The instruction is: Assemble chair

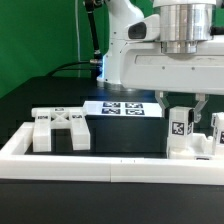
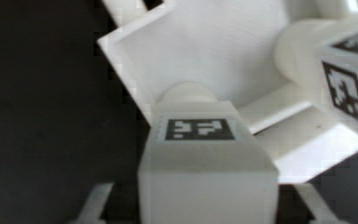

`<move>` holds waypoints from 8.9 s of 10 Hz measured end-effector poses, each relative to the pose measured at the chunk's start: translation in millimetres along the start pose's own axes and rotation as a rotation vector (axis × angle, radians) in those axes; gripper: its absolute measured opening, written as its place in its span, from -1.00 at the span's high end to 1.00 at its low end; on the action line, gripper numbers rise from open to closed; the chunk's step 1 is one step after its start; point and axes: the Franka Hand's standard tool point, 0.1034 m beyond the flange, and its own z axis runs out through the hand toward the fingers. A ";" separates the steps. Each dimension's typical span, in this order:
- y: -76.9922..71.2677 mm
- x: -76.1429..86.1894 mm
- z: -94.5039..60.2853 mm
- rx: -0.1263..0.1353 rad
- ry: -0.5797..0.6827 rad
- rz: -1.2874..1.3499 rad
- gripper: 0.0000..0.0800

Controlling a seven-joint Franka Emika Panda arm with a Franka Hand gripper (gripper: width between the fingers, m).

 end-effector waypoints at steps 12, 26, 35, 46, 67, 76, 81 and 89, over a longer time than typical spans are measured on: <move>-5.1 -4.5 1.6 0.003 -0.005 0.089 -0.60; -2.2 -3.2 2.2 -0.024 0.001 -0.756 -0.03; -3.3 -5.0 3.3 -0.010 -0.001 -0.192 0.28; -6.5 -6.5 4.8 -0.002 -0.004 0.527 0.26; 2.5 0.0 7.1 -0.025 -0.005 -0.771 0.27; -0.2 -3.2 9.1 -0.006 -0.004 0.030 0.27; -4.4 -6.2 10.0 -0.007 -0.004 0.397 0.27; -4.3 -5.1 7.4 -0.006 -0.003 -0.088 -0.62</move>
Offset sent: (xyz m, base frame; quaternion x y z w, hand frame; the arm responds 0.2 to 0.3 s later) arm 0.0015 0.0057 -0.0065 -0.0044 -0.0155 0.2469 0.9689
